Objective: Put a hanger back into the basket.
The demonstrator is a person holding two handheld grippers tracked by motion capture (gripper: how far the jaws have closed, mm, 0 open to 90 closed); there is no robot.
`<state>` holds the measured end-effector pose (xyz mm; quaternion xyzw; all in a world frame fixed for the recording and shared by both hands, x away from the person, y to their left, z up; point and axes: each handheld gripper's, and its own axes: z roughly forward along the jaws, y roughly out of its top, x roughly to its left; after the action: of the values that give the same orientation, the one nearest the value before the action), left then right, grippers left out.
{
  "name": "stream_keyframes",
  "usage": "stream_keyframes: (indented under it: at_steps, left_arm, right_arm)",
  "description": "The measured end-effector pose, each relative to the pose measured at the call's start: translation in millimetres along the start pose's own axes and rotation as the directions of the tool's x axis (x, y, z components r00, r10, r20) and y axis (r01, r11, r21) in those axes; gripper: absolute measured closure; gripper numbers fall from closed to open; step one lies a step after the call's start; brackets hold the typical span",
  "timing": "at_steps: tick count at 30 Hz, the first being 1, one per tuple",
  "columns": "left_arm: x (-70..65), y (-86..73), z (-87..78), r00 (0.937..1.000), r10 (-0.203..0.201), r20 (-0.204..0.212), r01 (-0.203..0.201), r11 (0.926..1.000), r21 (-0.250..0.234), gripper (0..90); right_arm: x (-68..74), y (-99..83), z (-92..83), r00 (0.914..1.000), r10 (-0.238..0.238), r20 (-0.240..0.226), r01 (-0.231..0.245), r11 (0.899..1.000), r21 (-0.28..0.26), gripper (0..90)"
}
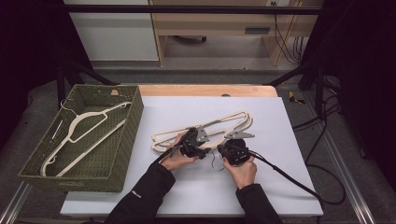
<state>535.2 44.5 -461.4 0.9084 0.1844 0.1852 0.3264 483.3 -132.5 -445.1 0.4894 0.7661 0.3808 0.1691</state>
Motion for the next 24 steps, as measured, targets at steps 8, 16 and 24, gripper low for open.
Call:
stream_keyframes:
  at_steps: [8,16,24]
  left_arm:
    - [-1.1,0.7,2.5,0.9991,0.039,0.014,-0.040,0.9990,0.019,61.2]
    - [-2.5,4.5,-2.2,0.9955,0.095,0.004,-0.095,0.9951,0.028,65.3]
    - [-0.1,7.7,-9.9,0.9943,0.106,-0.002,-0.106,0.9941,0.021,67.8]
  right_arm:
    - [-0.5,0.5,-0.3,0.9999,-0.010,0.005,0.010,1.000,0.004,89.3]
    - [-2.4,5.2,-9.4,0.9996,-0.012,-0.025,0.011,0.999,-0.040,81.8]
    - [-18.6,15.6,-49.4,0.9977,-0.055,-0.039,0.046,0.981,-0.190,59.8]
